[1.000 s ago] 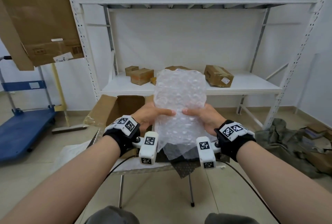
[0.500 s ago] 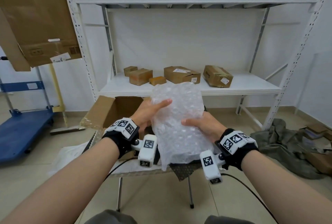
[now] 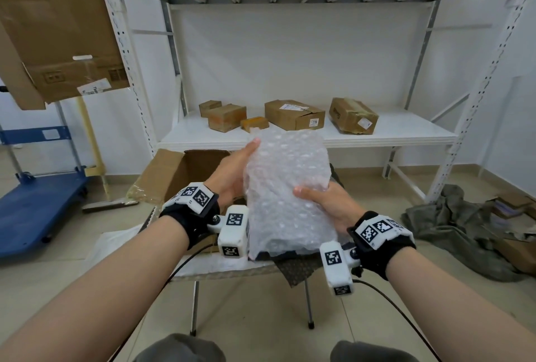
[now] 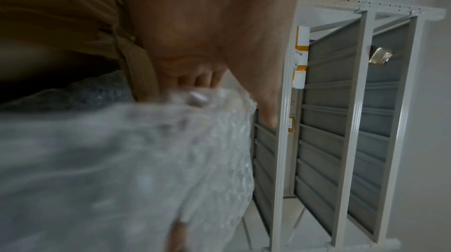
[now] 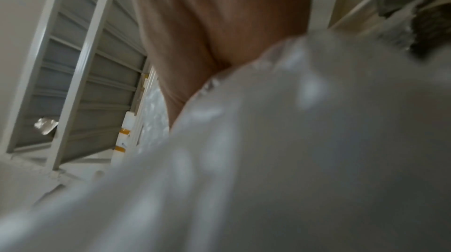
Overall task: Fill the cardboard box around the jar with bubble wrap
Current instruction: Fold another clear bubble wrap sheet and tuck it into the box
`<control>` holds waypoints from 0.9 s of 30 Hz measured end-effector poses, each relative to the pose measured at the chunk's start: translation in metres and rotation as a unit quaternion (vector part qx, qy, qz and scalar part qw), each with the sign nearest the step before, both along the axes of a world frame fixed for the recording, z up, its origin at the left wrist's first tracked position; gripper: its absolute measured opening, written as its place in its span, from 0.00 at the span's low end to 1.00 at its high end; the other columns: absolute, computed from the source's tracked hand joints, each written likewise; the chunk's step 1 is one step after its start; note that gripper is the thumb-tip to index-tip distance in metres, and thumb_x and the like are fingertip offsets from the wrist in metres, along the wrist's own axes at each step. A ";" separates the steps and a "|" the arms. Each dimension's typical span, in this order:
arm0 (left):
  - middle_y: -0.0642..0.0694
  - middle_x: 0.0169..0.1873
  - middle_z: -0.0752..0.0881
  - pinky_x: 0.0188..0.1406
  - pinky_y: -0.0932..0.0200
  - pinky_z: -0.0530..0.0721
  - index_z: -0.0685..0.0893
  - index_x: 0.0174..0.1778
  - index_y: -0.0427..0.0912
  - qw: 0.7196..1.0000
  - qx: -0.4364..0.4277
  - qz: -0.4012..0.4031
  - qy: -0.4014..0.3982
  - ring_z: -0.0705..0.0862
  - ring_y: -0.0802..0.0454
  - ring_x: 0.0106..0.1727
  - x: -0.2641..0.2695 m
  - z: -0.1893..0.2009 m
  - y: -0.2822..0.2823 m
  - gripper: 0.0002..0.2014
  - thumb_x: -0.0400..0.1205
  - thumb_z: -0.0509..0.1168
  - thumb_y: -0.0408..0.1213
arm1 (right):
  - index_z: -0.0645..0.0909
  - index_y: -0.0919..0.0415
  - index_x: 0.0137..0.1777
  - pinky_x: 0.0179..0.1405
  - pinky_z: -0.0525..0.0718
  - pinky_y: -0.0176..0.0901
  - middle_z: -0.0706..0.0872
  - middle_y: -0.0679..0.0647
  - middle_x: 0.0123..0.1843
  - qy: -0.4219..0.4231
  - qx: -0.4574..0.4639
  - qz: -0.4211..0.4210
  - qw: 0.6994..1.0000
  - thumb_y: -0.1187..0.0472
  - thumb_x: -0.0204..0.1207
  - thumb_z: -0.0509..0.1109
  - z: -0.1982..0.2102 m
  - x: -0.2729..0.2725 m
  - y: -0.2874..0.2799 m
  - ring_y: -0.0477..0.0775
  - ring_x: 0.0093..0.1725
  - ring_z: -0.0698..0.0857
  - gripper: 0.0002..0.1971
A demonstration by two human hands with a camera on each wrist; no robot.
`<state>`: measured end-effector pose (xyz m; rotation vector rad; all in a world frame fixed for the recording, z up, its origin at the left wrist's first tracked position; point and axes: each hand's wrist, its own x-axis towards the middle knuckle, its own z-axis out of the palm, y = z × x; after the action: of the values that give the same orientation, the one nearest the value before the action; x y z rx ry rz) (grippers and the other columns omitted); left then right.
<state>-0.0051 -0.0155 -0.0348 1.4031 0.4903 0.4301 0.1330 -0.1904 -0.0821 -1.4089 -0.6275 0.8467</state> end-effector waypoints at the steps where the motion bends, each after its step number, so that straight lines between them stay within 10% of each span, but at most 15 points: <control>1: 0.43 0.60 0.90 0.66 0.43 0.82 0.83 0.69 0.43 0.998 0.014 -0.051 0.038 0.88 0.43 0.62 -0.004 -0.003 -0.003 0.29 0.79 0.68 0.60 | 0.85 0.67 0.64 0.70 0.81 0.69 0.91 0.64 0.60 0.023 0.019 -0.018 0.999 0.60 0.66 0.86 0.000 0.001 0.002 0.68 0.62 0.89 0.27; 6: 0.41 0.55 0.91 0.58 0.52 0.87 0.85 0.62 0.40 0.954 0.079 -0.203 0.205 0.89 0.46 0.54 -0.018 -0.024 -0.015 0.19 0.78 0.75 0.43 | 0.83 0.71 0.65 0.59 0.88 0.63 0.90 0.67 0.60 0.069 0.083 -0.094 0.990 0.69 0.72 0.80 0.009 0.005 0.006 0.66 0.58 0.91 0.21; 13: 0.37 0.37 0.91 0.33 0.65 0.89 0.90 0.44 0.30 0.958 0.044 -0.175 0.224 0.89 0.54 0.31 -0.025 -0.029 0.007 0.09 0.75 0.74 0.34 | 0.85 0.70 0.64 0.63 0.86 0.68 0.91 0.65 0.58 0.081 0.101 -0.158 0.979 0.68 0.68 0.83 0.002 0.015 0.001 0.67 0.58 0.91 0.24; 22: 0.46 0.64 0.85 0.70 0.51 0.74 0.82 0.69 0.44 0.977 0.083 -0.150 0.129 0.82 0.47 0.64 -0.022 -0.009 0.003 0.30 0.75 0.74 0.58 | 0.81 0.69 0.69 0.53 0.91 0.59 0.90 0.66 0.61 0.072 0.100 -0.095 0.988 0.72 0.74 0.77 -0.001 0.006 -0.002 0.64 0.56 0.92 0.23; 27: 0.43 0.58 0.90 0.64 0.47 0.84 0.82 0.65 0.44 0.992 0.050 -0.107 0.050 0.89 0.44 0.60 -0.008 -0.011 -0.017 0.15 0.82 0.71 0.39 | 0.80 0.68 0.71 0.58 0.89 0.60 0.89 0.65 0.65 0.058 0.092 -0.026 0.994 0.71 0.76 0.75 0.007 -0.005 0.000 0.67 0.63 0.89 0.22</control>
<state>-0.0134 -0.0322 -0.0460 1.5623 0.3983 0.2135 0.1280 -0.1908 -0.0755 -1.1959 -0.5635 0.8013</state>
